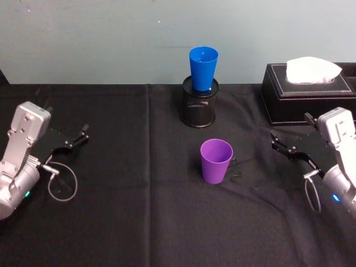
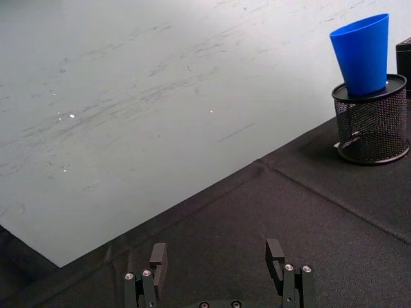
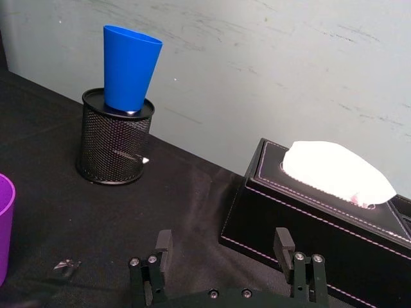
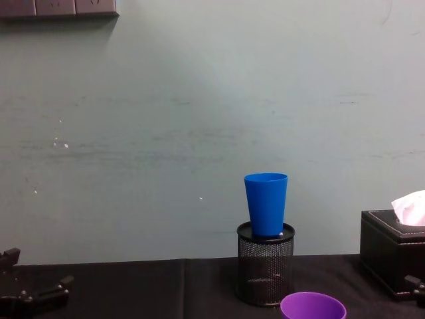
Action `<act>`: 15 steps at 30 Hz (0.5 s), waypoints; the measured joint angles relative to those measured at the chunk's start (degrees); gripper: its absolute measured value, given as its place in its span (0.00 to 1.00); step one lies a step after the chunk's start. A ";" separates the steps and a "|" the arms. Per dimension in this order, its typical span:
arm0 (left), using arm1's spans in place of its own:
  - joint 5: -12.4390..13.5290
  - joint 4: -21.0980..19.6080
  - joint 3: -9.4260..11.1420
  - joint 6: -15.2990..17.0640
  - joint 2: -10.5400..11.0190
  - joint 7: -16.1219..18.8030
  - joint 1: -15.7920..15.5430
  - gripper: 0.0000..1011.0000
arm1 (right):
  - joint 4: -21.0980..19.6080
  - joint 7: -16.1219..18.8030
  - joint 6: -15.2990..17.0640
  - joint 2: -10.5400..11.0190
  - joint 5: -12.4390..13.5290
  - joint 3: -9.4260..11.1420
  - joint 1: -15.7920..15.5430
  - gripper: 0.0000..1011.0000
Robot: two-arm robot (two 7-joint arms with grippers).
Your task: Pick up one cup with a gripper and tap it against the other cup.
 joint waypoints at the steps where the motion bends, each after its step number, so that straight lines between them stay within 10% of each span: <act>1: 0.00 0.00 0.00 0.00 0.00 0.00 0.00 0.99 | 0.00 0.00 0.00 0.00 0.00 0.00 0.00 0.99; 15: 0.00 0.00 0.00 0.00 0.00 0.00 0.00 0.99 | 0.00 0.00 0.00 0.00 0.00 0.00 0.00 0.99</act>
